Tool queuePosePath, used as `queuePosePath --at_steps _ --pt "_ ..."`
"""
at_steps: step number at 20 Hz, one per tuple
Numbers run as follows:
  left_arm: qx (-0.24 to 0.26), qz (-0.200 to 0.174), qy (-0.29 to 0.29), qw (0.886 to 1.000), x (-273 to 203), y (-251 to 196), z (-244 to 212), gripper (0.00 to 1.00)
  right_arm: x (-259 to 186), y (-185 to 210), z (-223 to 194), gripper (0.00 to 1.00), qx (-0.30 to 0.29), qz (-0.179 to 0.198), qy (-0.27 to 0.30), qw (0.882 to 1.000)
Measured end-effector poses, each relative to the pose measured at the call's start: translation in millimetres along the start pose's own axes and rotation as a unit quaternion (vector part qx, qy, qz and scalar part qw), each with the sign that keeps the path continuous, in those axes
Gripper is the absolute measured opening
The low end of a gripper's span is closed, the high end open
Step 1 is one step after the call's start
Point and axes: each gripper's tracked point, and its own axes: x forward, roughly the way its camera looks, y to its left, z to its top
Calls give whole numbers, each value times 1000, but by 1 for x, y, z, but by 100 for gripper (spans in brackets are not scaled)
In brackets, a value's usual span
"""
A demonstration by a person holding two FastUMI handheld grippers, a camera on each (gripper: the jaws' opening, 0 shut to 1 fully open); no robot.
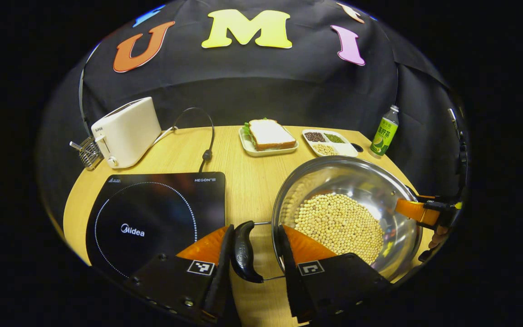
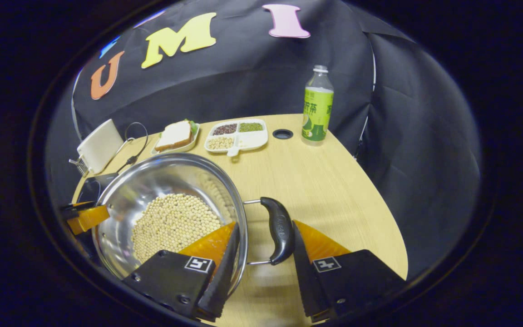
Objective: First push the handle of the pot to place it horizontally, then grasp the pot with both hands and set it on the induction cooktop.
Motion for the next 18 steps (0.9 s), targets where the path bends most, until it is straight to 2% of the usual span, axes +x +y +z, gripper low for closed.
queuePosePath --at_steps 1,2,3,10,18 --pt "1 -3 -3 1000 -6 -2 0 52 -9 -2 -2 65 4 -1 -2 1000" --pt "1 -7 -7 1000 -13 -4 0 61 -19 -4 -2 66 7 -4 -5 1000" --pt "0 -10 -11 1000 -20 -6 2 52 -28 -5 -1 65 9 -6 -11 1000" --pt "-5 -22 -52 998 -81 4 18 52 -100 13 10 65 -3 -13 -47 999" --pt "-17 2 -107 994 -138 60 34 52 -148 81 28 65 -23 15 -82 996"
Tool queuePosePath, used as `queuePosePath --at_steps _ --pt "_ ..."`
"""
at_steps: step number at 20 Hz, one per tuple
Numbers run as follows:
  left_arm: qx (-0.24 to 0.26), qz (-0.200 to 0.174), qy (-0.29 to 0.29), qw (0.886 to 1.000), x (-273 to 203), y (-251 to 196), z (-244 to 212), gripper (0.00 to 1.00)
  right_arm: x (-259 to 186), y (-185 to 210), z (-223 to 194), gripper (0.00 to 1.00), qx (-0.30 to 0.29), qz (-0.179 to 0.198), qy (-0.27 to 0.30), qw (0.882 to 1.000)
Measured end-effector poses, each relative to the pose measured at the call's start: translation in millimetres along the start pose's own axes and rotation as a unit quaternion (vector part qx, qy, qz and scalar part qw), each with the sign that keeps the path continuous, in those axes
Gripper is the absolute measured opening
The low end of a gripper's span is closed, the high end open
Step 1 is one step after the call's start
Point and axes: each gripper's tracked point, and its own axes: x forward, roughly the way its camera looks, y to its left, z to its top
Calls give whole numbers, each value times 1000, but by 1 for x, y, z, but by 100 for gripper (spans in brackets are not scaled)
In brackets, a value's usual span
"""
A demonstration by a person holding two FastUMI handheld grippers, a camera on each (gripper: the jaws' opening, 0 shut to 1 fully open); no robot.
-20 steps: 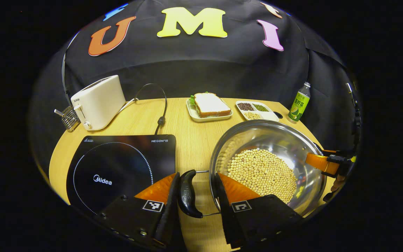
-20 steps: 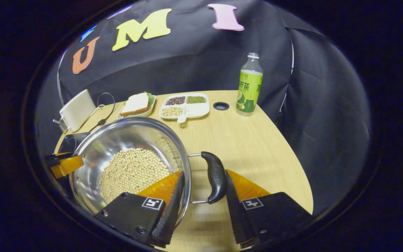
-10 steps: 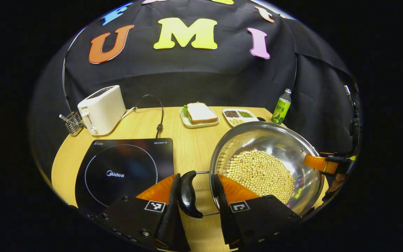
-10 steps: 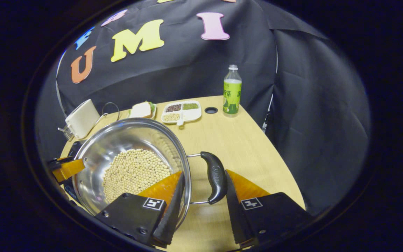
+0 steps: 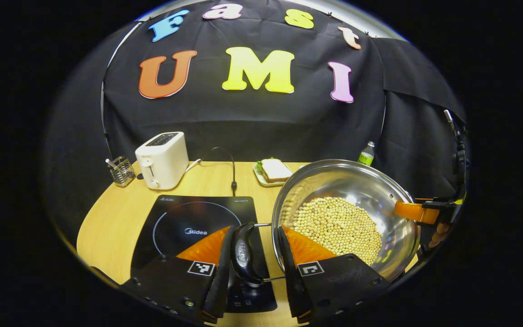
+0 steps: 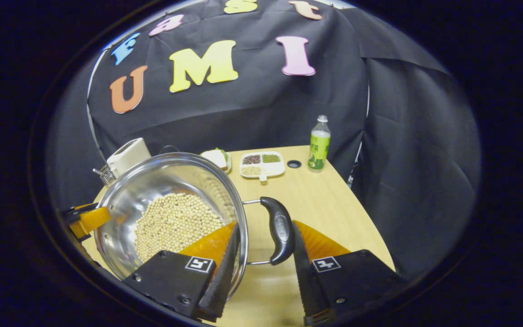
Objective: First push the handle of the pot to place it horizontally, then grasp the pot with both hands and set it on the induction cooktop.
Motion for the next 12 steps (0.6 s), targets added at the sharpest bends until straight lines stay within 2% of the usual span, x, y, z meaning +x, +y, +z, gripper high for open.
queuePosePath --at_steps 12 --pt "-29 60 -44 997 -38 118 32 51 6 137 32 65 -25 60 -16 998"
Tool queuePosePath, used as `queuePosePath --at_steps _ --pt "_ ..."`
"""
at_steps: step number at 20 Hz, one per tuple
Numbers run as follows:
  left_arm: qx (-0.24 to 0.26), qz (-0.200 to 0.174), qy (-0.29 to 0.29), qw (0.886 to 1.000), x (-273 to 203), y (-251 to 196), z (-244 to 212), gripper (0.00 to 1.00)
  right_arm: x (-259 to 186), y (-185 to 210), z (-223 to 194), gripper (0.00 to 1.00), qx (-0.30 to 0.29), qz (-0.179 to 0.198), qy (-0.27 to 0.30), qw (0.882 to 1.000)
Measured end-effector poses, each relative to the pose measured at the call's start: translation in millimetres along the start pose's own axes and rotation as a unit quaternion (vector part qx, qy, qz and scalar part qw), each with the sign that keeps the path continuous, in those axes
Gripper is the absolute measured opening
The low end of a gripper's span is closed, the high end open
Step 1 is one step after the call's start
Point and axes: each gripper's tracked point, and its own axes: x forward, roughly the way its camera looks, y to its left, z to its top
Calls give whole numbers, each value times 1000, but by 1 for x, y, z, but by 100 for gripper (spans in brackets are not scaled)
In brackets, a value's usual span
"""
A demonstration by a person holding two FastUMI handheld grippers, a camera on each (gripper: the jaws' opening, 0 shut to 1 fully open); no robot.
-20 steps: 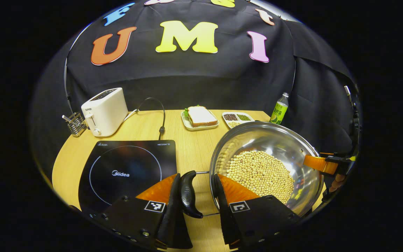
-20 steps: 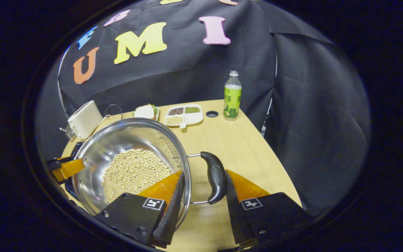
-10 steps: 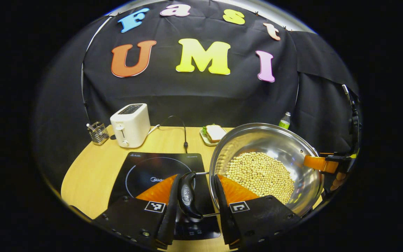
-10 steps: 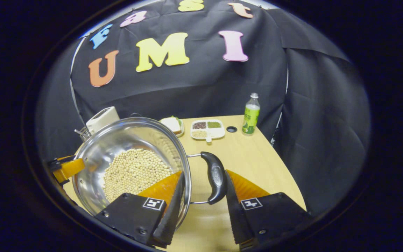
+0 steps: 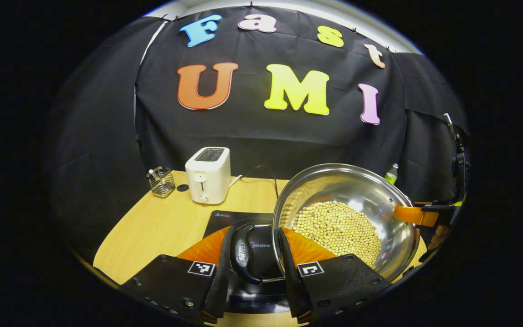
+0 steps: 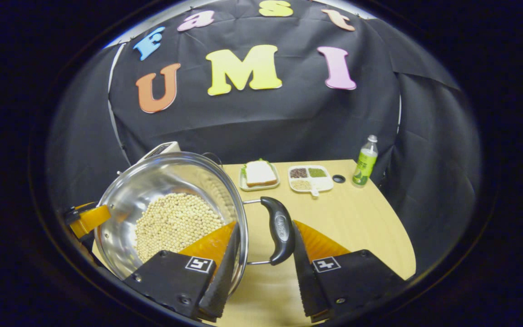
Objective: First push the handle of the pot to place it horizontally, then grasp the pot with both hands and set it on the induction cooktop.
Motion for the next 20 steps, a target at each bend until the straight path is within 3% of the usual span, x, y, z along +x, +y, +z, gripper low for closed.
queuePosePath --at_steps 8,20 --pt "-13 35 -15 999 16 59 23 51 32 66 21 64 -6 23 0 1000" --pt "-5 58 41 997 81 98 -21 52 118 92 -30 66 -1 26 56 998"
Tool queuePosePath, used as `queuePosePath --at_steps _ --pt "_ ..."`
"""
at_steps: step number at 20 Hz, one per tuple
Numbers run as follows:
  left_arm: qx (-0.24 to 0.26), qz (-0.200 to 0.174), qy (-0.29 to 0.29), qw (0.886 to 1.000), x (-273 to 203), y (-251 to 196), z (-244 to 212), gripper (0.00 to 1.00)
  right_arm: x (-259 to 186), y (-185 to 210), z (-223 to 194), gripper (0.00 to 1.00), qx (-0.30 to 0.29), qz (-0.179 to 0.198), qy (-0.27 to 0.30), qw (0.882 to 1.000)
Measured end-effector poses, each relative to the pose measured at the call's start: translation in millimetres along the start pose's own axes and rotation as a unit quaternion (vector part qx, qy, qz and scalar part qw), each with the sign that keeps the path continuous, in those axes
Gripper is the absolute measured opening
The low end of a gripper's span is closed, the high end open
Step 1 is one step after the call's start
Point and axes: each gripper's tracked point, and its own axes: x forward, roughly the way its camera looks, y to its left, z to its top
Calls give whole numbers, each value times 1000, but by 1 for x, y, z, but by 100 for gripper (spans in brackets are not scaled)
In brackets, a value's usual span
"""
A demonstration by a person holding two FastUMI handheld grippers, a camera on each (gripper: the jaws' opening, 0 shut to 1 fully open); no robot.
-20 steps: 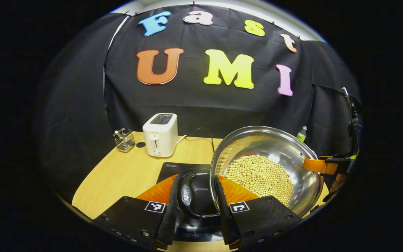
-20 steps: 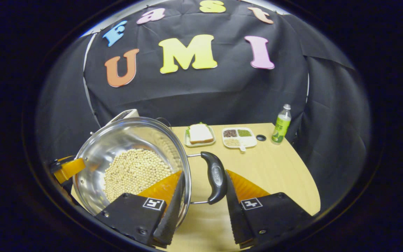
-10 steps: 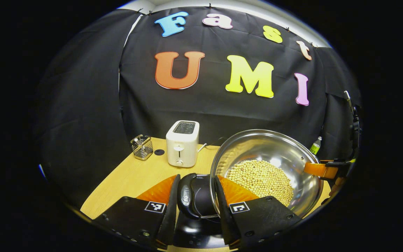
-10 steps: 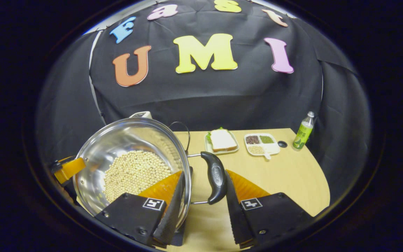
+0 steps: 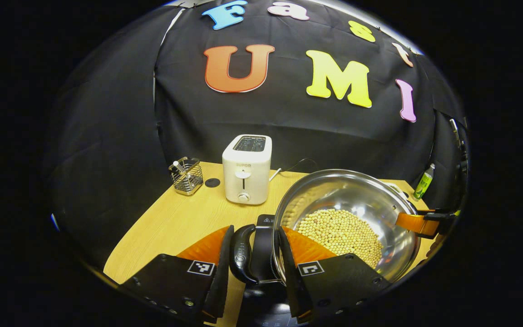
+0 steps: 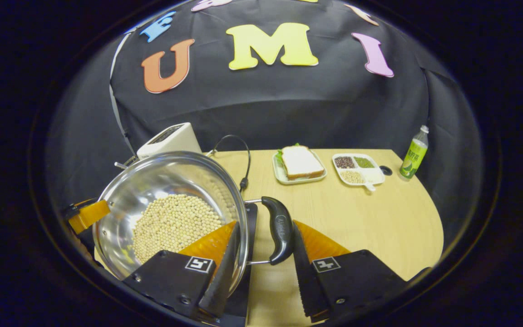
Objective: First push the handle of the pot to place it horizontally, then grasp the pot with both hands and set it on the induction cooktop.
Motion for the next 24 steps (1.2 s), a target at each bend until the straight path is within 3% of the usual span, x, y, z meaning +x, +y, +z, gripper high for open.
queuePosePath --at_steps 13,14,15,19,20,22,24 --pt "-13 -14 24 1000 28 15 -39 51 24 7 -21 65 -29 -7 -26 999" --pt "-8 -14 16 1000 27 16 -38 43 24 6 -21 66 -26 -3 -30 999" --pt "-7 -13 14 1000 26 17 -38 54 24 7 -21 67 -23 -1 -35 999" --pt "-13 -16 6 1000 24 17 -39 57 16 2 -16 71 -39 -12 -55 998" --pt "-15 -16 7 1000 21 17 -40 57 12 2 -16 77 -36 -11 -59 998" --pt "-23 -7 4 1000 17 19 -39 58 0 -1 -18 74 -25 -9 -63 998" --pt "-24 13 -7 1000 9 29 -36 65 -15 -2 -21 84 -14 1 -64 998"
